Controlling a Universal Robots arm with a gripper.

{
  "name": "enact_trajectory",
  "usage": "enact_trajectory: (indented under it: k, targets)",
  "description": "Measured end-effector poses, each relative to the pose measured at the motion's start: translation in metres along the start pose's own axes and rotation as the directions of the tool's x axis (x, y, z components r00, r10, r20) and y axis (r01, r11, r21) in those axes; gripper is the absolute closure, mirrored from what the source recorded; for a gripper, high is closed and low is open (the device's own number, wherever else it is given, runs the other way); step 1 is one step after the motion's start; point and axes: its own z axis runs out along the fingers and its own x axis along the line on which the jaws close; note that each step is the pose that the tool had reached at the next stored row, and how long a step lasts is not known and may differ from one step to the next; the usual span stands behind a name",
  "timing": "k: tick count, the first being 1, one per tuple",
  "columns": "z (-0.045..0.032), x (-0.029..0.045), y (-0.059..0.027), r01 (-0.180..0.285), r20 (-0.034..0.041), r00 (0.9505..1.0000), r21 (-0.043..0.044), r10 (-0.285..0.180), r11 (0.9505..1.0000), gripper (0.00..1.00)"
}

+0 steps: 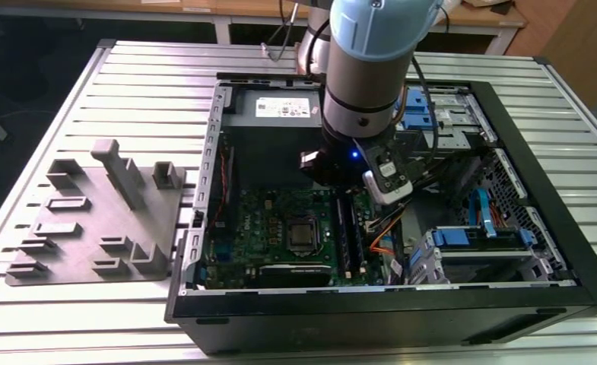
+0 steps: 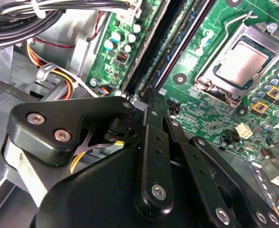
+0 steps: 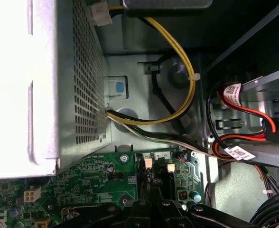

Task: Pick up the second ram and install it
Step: 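Press down the second ram until it locks into place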

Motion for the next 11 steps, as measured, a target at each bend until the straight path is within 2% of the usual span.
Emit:
enact_trajectory:
  k: [11]
  targets:
    - [0.0027, 0.001, -0.0004, 0.0, 0.0001, 1.0, -0.0001, 0.0, 1.0, 0.93]
